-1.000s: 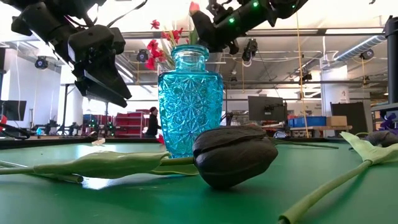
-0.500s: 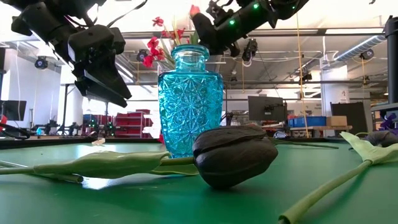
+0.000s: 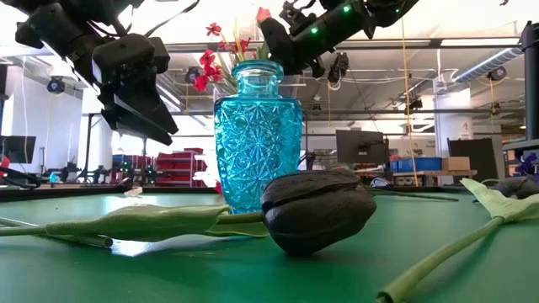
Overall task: Sort flowers into vase by color
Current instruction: Put the right pink tulip into the purple vase
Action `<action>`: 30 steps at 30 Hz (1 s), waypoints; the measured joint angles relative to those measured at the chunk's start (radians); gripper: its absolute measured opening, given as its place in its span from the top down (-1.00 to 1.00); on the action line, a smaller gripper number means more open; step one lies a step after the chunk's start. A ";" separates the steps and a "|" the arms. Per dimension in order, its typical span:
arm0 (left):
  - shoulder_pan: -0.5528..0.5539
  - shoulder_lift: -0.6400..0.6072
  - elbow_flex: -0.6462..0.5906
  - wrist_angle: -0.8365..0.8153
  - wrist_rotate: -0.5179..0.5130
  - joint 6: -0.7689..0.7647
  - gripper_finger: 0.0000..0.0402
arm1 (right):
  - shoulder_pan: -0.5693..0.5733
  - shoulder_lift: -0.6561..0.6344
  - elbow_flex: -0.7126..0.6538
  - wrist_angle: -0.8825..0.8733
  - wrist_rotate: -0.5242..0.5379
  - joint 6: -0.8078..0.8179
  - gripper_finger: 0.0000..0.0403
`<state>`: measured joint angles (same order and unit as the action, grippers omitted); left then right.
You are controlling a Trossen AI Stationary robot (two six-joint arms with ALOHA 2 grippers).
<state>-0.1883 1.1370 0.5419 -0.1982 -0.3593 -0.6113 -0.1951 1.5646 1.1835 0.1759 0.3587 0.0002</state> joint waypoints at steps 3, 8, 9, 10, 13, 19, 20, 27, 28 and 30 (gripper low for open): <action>0.000 0.000 0.000 0.000 0.000 0.000 -0.15 | 0.000 0.000 -0.004 0.000 0.000 0.004 0.86; 0.000 0.000 0.000 0.000 0.000 0.000 -0.15 | 0.000 0.001 -0.019 0.000 0.000 0.016 0.86; 0.000 0.000 0.000 0.000 0.000 0.000 -0.15 | 0.000 0.000 -0.022 0.000 0.000 0.016 0.86; 0.000 0.000 0.000 0.000 0.000 0.000 -0.15 | 0.000 0.000 -0.025 0.001 0.000 0.016 0.86; 0.000 0.000 0.000 0.000 0.000 0.000 -0.15 | 0.000 0.001 -0.032 0.000 0.000 0.025 0.86; 0.000 0.000 0.000 0.000 0.000 0.000 -0.15 | 0.000 0.005 -0.034 0.003 0.000 0.019 0.86; 0.000 0.000 0.000 0.000 0.000 0.000 -0.15 | 0.000 0.005 -0.035 0.008 0.000 0.016 0.86; 0.000 0.000 0.000 0.000 0.000 0.000 -0.15 | 0.000 0.003 -0.031 0.046 0.000 0.028 0.86; 0.000 0.000 0.000 0.000 0.000 0.000 -0.15 | 0.000 0.003 -0.031 0.046 0.000 0.034 0.86; 0.000 0.000 0.000 0.000 0.000 0.000 -0.15 | -0.001 0.003 -0.031 0.046 0.000 0.046 0.86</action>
<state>-0.1883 1.1370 0.5419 -0.1986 -0.3594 -0.6109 -0.1958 1.5680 1.1526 0.2214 0.3588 0.0464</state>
